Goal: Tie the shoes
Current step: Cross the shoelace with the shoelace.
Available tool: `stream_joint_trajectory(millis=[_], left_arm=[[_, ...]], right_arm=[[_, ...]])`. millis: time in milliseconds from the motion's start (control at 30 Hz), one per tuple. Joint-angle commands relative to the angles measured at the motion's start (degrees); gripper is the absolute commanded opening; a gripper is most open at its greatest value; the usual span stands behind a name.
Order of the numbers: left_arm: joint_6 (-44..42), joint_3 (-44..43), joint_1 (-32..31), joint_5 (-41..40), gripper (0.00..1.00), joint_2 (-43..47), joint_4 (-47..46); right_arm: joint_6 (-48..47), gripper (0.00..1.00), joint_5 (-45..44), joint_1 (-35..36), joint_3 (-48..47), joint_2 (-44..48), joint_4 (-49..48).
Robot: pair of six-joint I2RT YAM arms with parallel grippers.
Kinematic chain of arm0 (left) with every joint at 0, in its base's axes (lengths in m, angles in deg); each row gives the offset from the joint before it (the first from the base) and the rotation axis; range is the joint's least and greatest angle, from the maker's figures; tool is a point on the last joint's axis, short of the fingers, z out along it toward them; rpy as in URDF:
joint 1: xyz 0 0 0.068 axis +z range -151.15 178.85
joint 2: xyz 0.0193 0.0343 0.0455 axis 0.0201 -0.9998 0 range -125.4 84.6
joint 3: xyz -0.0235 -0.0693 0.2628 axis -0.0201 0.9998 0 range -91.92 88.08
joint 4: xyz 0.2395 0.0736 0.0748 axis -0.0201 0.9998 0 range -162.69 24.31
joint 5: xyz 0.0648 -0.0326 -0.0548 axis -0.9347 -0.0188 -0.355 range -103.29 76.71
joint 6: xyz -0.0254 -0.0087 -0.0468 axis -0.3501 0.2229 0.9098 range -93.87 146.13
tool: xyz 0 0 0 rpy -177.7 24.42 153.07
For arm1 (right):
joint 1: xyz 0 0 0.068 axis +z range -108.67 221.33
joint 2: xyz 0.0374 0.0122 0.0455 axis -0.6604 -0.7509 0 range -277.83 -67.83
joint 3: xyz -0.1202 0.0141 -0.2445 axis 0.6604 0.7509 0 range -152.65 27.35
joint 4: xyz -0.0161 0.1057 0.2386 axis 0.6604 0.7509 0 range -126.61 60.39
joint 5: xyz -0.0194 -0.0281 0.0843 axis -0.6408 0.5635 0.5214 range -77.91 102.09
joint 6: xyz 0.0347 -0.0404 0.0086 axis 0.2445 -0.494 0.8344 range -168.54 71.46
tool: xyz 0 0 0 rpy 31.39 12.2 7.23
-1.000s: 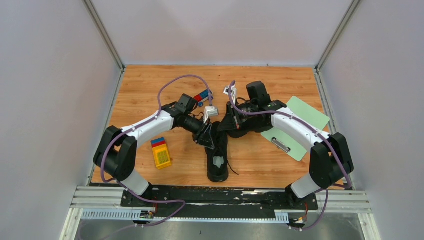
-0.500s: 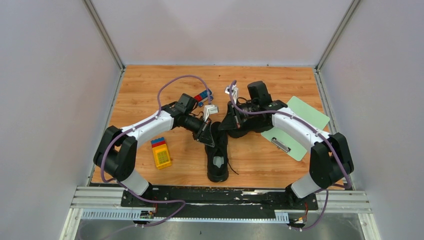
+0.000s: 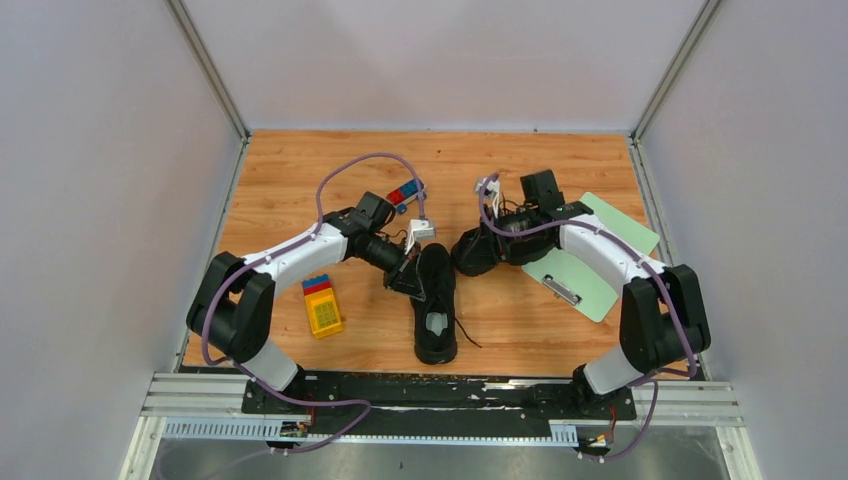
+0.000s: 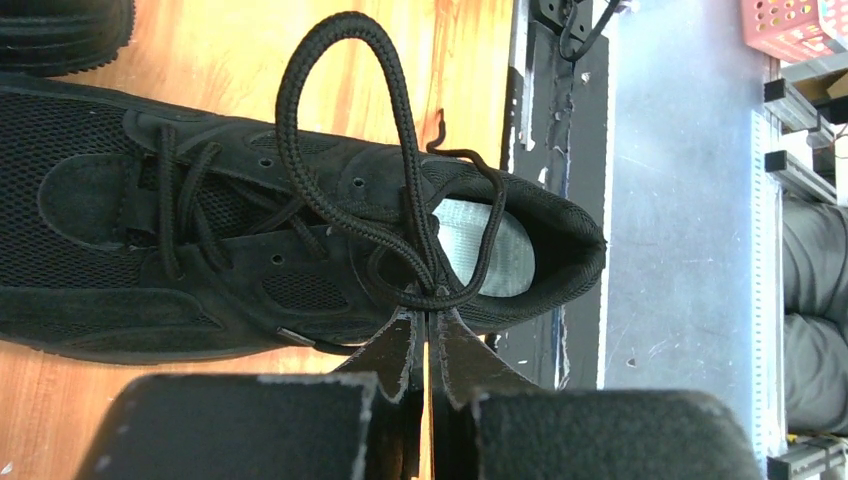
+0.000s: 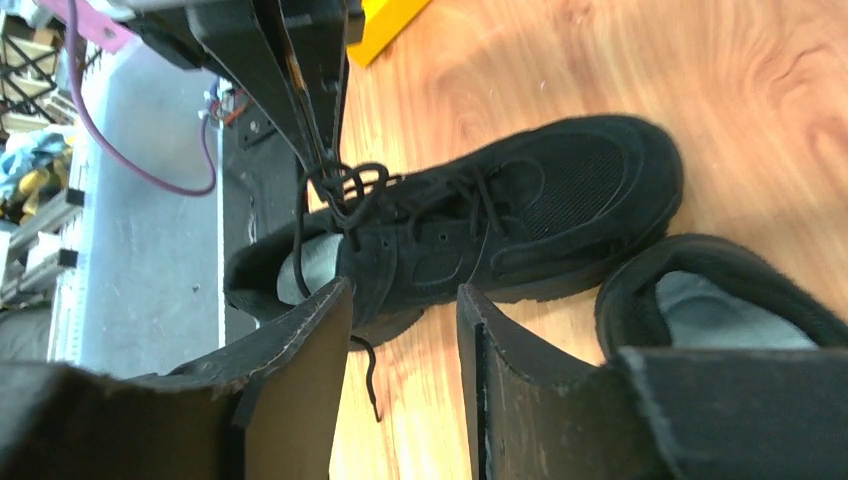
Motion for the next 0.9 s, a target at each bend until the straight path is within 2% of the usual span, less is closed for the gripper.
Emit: stream_joint_trajectory(millis=[0,233,567,867], left_arm=[[-2.8,1.4,-0.3,3.4,0.00,2.7,-4.1],[-2.2,0.0,-0.3,3.7,0.00,3.3,-5.5],[-4.6,0.9,-0.3,4.2,0.00,4.7,-4.1],[-10.2,0.7,-0.3,4.6,0.00,4.2,-0.9]], right_arm=[[-8.7,0.43,-1.3,3.0,2.7,-1.1,1.0],[-8.3,0.41,-2.7,7.8,0.4,-5.4,-2.3],[-1.3,0.43,2.8,11.8,-0.4,-8.9,-9.4],[4.2,0.45,10.2,12.2,1.3,-11.1,-18.2]])
